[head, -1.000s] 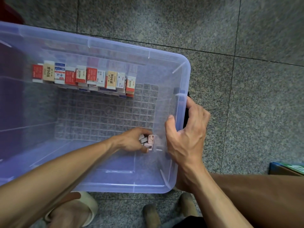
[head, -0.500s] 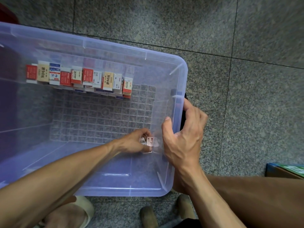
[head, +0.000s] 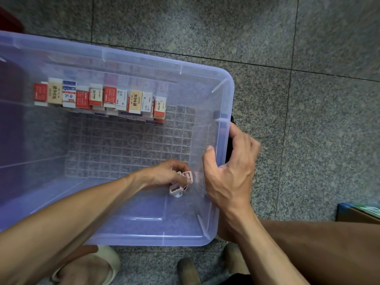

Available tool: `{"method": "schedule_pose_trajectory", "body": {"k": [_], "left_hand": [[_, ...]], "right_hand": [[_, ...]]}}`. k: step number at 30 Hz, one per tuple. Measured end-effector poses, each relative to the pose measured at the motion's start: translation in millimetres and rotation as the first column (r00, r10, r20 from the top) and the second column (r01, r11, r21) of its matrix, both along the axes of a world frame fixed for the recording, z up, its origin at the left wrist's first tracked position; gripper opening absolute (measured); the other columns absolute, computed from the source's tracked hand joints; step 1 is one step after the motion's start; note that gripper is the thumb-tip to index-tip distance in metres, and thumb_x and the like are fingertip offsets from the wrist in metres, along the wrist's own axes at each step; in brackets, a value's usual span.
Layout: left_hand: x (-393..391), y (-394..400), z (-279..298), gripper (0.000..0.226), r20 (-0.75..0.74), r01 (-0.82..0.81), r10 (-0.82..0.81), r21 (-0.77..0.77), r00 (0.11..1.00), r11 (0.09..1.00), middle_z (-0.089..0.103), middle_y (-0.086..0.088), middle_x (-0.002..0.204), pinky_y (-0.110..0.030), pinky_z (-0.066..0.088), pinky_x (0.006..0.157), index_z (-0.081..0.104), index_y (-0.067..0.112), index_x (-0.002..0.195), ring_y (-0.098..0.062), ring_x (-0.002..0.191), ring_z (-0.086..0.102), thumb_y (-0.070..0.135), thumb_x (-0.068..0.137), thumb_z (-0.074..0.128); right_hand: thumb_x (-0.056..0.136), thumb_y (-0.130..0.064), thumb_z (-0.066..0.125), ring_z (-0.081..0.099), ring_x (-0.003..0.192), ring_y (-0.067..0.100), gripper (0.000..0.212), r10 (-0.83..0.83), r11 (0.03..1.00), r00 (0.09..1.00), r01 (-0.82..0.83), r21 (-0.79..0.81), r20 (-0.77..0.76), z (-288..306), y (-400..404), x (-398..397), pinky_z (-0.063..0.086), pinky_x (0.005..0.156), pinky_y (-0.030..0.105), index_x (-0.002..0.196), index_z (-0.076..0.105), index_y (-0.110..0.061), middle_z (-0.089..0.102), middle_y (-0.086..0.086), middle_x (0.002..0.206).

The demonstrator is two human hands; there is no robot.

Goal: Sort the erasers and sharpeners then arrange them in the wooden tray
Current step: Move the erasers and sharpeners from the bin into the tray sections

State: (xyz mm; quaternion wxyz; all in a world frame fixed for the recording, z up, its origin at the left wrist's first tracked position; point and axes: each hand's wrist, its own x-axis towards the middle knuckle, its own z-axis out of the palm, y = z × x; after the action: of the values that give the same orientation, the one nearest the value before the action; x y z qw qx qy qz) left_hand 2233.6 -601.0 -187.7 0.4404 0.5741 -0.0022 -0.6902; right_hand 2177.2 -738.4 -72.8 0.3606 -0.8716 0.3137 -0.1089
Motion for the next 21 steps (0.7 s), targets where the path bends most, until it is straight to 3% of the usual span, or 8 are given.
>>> {"method": "schedule_pose_trajectory", "body": {"k": [4, 6, 12, 15, 21], "left_hand": [[-1, 5, 6, 0.011, -0.065, -0.108, 0.111, 0.058, 0.992, 0.992, 0.062, -0.009, 0.074, -0.025, 0.050, 0.059, 0.064, 0.009, 0.081, -0.017, 0.065, 0.060, 0.001, 0.075, 0.067], [-3, 8, 10, 0.021, -0.031, -0.138, 0.142, 0.102, 0.989, 0.985, 0.059, -0.003, 0.065, -0.021, 0.047, 0.050, 0.061, 0.011, 0.076, -0.013, 0.058, 0.057, -0.008, 0.084, 0.059], [-13, 11, 18, 0.022, 0.080, -0.179, 0.171, 0.122, 0.982, 0.976, 0.061, 0.007, 0.060, -0.016, 0.044, 0.049, 0.062, 0.014, 0.080, -0.003, 0.054, 0.057, -0.005, 0.091, 0.058], [-8, 10, 20, 0.021, 0.021, -0.222, 0.222, 0.126, 0.975, 0.967, 0.059, 0.004, 0.060, -0.018, 0.046, 0.051, 0.061, 0.010, 0.081, -0.005, 0.055, 0.056, -0.007, 0.091, 0.055], [9, 9, 52, 0.012, -0.091, -0.355, 0.367, 0.126, 0.926, 0.926, 0.054, -0.002, 0.064, -0.018, 0.041, 0.041, 0.058, 0.007, 0.088, -0.009, 0.049, 0.055, -0.002, 0.094, 0.053]], "right_hand": [[0.082, -0.024, 0.057, 0.035, 0.102, 0.009, 0.047, 0.000, 1.000, 1.000, 0.000, -0.005, 0.012, 0, 0, 0, 0.038, 0.090, 0.032, 0.128, 0.057, -0.012, 0.048, -0.010, 0.106], [0.082, -0.022, 0.058, 0.034, 0.102, 0.009, 0.047, 0.001, 1.000, 1.000, -0.001, 0.001, 0.014, 0, 0, 0, 0.039, 0.090, 0.033, 0.128, 0.057, -0.012, 0.048, -0.010, 0.106], [0.082, -0.022, 0.058, 0.033, 0.102, 0.008, 0.047, -0.007, 1.000, 1.000, 0.007, 0.010, 0.022, -1, 0, 0, 0.041, 0.091, 0.037, 0.128, 0.057, -0.012, 0.049, -0.009, 0.106], [0.082, -0.021, 0.058, 0.034, 0.102, 0.010, 0.047, -0.003, 1.000, 1.000, 0.003, 0.013, 0.017, -1, 0, 0, 0.041, 0.091, 0.036, 0.128, 0.057, -0.011, 0.050, -0.008, 0.107], [0.083, -0.020, 0.059, 0.035, 0.102, 0.014, 0.048, -0.015, 1.000, 1.000, 0.015, 0.007, -0.024, 3, 1, 0, 0.032, 0.088, 0.025, 0.130, 0.056, -0.012, 0.050, -0.004, 0.103]]}}
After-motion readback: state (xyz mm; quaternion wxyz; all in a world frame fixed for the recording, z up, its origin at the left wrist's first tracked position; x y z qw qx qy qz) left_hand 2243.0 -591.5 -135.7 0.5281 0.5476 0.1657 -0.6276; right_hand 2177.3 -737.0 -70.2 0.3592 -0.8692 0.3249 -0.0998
